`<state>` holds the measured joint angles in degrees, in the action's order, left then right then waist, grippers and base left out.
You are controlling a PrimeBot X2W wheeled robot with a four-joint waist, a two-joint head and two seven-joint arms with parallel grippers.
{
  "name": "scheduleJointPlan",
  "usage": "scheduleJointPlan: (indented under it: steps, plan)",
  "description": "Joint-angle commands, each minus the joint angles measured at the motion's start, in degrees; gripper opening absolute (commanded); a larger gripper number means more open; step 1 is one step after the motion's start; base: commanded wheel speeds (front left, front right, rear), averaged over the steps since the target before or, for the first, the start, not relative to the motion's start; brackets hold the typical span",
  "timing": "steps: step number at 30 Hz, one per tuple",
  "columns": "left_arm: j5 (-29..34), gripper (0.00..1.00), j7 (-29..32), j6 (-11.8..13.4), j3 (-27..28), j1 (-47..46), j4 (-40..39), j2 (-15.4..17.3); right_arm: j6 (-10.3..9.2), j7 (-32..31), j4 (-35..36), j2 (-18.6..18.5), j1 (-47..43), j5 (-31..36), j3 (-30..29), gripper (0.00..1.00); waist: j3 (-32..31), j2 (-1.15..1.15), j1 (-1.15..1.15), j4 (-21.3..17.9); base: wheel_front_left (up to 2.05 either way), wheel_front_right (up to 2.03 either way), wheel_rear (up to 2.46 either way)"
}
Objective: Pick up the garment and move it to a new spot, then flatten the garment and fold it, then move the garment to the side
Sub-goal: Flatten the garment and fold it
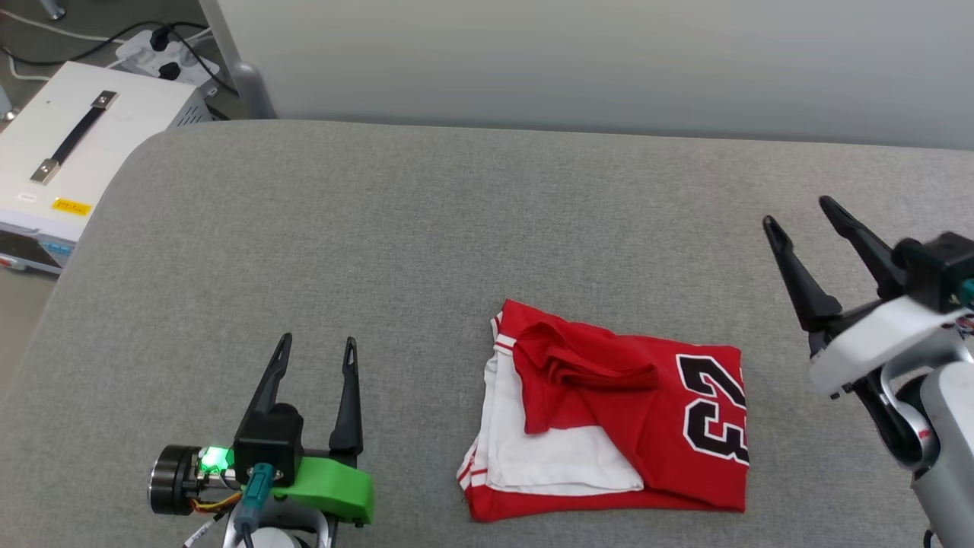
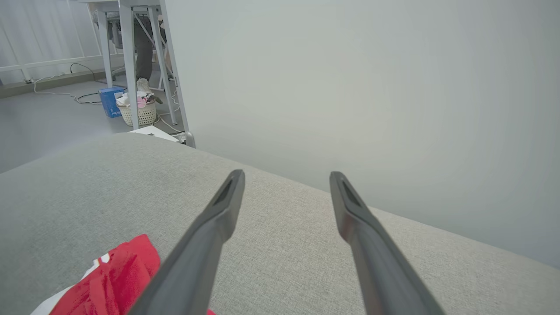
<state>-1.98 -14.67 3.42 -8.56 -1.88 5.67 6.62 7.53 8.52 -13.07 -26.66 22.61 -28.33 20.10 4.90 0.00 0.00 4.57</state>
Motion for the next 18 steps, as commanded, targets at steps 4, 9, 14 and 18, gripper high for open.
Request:
scheduleJointPlan:
  steps: [4,9,14,18]
  plan:
    - [-0.02,1.0,-0.33,0.0,0.63,1.67,-0.35,0.25,-0.04,4.37,1.72,5.2,-7.3,7.7,-9.66,1.0,-1.89,0.0,0.0,-1.85,0.0,0.0,0.0]
    - [-0.27,1.0,-0.33,-0.24,0.78,2.58,-0.56,0.29,-0.04,6.02,6.08,12.06,-15.15,13.21,-17.76,1.0,-2.99,0.0,0.0,-2.31,0.0,0.0,0.0]
    - [-0.38,1.0,-0.33,-0.31,0.9,3.42,-0.96,0.29,-0.04,6.38,10.02,16.42,-21.54,16.26,-20.48,1.0,-3.79,0.0,0.0,-2.36,0.0,0.0,0.0]
    - [-0.41,1.0,-0.33,-0.53,0.86,3.99,-1.04,0.38,-0.04,6.45,12.52,19.08,-25.41,17.55,-21.62,1.0,-4.38,0.0,0.0,-2.07,0.0,0.0,0.0]
